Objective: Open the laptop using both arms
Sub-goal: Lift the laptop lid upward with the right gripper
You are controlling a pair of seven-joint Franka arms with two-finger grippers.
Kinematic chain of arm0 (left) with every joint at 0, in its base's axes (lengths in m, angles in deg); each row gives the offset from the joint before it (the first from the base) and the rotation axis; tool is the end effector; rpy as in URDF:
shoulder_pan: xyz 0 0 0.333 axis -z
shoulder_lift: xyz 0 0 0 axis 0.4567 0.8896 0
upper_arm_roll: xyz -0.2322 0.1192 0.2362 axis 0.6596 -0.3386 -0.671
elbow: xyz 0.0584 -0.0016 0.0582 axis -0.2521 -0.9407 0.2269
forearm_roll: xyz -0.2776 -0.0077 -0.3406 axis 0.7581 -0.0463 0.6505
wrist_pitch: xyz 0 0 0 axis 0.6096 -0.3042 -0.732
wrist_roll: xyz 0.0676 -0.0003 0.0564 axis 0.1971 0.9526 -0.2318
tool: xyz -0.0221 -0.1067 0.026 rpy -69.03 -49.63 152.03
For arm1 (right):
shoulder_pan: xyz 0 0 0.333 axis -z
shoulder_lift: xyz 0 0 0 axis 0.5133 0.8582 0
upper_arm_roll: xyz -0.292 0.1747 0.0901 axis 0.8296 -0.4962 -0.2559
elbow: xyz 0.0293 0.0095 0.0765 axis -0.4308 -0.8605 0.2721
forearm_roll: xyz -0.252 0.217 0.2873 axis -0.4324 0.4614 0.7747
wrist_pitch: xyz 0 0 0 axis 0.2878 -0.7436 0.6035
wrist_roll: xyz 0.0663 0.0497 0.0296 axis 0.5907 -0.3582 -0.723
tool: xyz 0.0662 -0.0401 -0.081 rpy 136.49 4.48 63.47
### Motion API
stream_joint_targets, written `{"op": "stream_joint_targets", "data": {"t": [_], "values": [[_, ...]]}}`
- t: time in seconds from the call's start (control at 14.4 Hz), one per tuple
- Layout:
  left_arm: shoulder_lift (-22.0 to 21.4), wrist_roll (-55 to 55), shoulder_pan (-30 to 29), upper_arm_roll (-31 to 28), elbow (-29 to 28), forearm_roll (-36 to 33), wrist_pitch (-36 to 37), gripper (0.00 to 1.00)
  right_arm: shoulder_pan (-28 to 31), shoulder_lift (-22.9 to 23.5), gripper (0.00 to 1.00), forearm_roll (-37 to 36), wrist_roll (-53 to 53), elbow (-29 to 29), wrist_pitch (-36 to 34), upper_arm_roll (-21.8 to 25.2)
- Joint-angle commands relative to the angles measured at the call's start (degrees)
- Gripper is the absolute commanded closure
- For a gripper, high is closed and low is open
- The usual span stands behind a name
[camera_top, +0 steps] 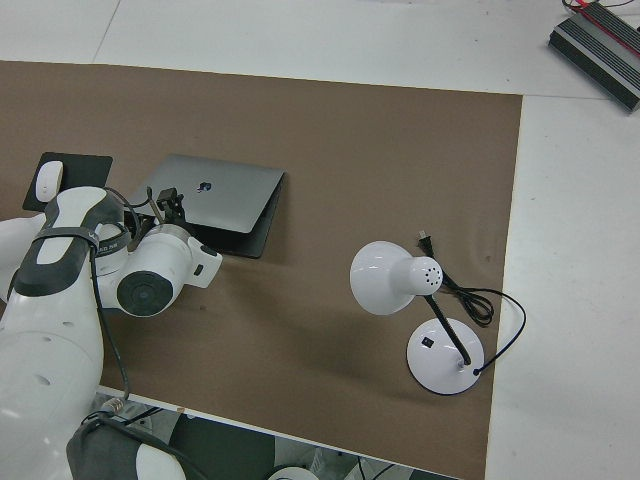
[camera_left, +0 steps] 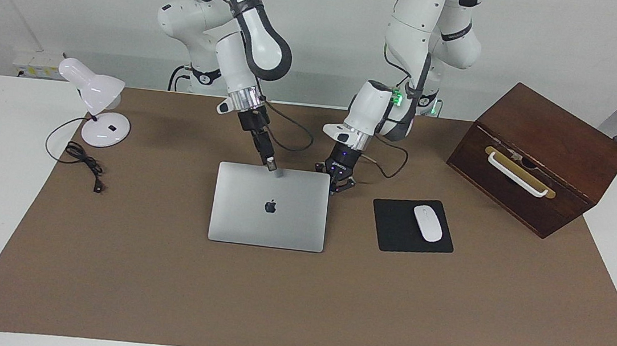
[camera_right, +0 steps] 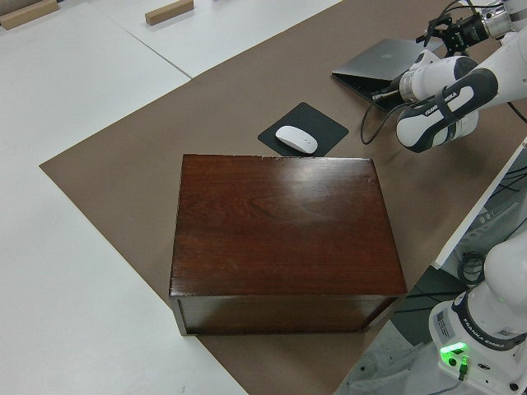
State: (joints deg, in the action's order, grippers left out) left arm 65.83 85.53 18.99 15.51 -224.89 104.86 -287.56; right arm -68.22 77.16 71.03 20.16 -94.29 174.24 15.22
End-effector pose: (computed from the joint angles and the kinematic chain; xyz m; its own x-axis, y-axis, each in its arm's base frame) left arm 0.4318 -0.3663 0.2516 0.6697 -0.3210 0.6697 -0.4940 -0.8659 0.0790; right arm 0.4466 0.2441 0.3330 0.4330 -0.8967 -0.0919 -0.6870 -0.2623 -0.6777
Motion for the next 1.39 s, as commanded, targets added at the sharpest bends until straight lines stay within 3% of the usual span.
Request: {"op": "stream_joint_targets", "data": {"t": [0.0,0.62,1.32], "values": [[2.9,-0.4,1.7,-0.5,1.0,1.5,-0.7,1.00,3.9,0.7,0.00,1.3,-4.6,0.7,-3.2,-0.2],[2.9,-0.5,1.7,-0.5,1.0,1.5,-0.7,1.00,4.7,1.9,0.00,1.3,-8.9,3.5,-6.4,0.1],[2.9,-0.5,1.7,-0.5,1.0,1.5,-0.7,1.00,9.2,4.2,0.00,1.0,-9.2,13.4,-9.3,0.1]]}}
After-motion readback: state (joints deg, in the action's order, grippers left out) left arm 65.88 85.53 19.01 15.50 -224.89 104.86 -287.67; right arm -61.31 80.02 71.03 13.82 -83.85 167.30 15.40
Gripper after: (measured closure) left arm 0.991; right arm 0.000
